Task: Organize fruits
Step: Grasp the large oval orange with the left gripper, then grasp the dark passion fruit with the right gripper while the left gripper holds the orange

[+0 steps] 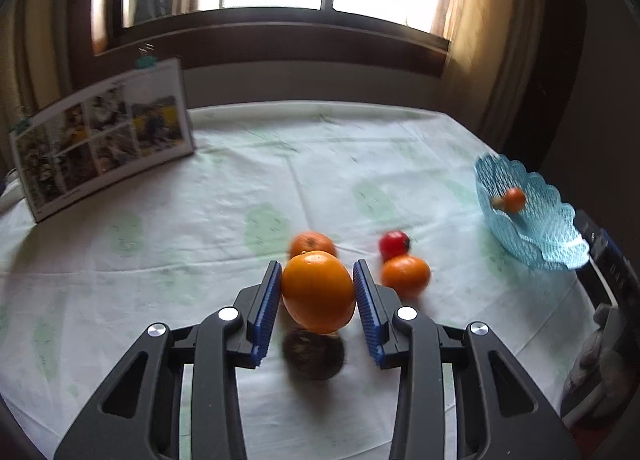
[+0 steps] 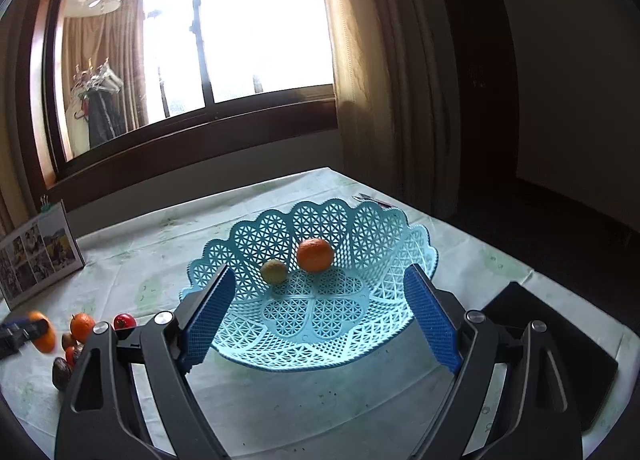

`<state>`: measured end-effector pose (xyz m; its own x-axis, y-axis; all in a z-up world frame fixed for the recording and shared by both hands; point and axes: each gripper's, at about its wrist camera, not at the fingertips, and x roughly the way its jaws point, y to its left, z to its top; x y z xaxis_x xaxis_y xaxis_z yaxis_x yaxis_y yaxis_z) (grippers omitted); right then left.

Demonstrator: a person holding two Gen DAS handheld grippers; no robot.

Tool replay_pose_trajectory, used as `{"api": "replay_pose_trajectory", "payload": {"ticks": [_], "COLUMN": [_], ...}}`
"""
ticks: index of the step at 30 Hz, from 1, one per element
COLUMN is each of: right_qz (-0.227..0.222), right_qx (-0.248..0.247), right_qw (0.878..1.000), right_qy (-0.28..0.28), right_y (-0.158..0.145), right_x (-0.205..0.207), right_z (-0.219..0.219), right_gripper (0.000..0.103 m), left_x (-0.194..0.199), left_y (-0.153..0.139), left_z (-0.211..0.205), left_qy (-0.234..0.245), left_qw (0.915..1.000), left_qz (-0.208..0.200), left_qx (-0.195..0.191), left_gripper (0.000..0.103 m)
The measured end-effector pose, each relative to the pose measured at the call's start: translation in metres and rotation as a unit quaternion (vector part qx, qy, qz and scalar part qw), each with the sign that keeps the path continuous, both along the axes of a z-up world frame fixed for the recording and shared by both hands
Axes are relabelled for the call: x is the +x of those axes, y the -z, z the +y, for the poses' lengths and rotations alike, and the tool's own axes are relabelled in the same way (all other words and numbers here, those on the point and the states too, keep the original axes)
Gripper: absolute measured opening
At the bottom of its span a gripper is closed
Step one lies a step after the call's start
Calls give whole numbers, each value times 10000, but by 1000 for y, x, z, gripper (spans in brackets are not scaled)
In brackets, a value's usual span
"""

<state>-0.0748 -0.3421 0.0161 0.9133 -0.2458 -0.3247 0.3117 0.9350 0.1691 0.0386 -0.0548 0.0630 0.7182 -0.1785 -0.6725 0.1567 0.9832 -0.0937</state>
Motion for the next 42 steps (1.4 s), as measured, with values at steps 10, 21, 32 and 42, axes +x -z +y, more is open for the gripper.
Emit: {"api": "replay_pose_trajectory", "payload": {"ticks": [10,21,32,42], "right_qz": [301,1704,2133,2118], "right_qx": [115,8,-273,-255], "right_qw": [9887,9281,9138,9119], "right_qy": [-1467,-3312,-3447,-3507], "right_y": [-13,22,37,36], "right_x": [0,48,75,72], "right_z": [68,169,198,201], "right_gripper": [87,61,50,41], "left_x": [-7,-13,-14,-16], "left_y": [-8,-12,-12,-14], "left_z": [38,56,57,57], "left_qy": [-552,-820,-829,-809], "left_qw": [9984,9964,9963,9964], "left_qz": [-63,-158,-124,-200], "left_qx": [-94,-110,-162,-128], "left_gripper": [38,38,38,38]}}
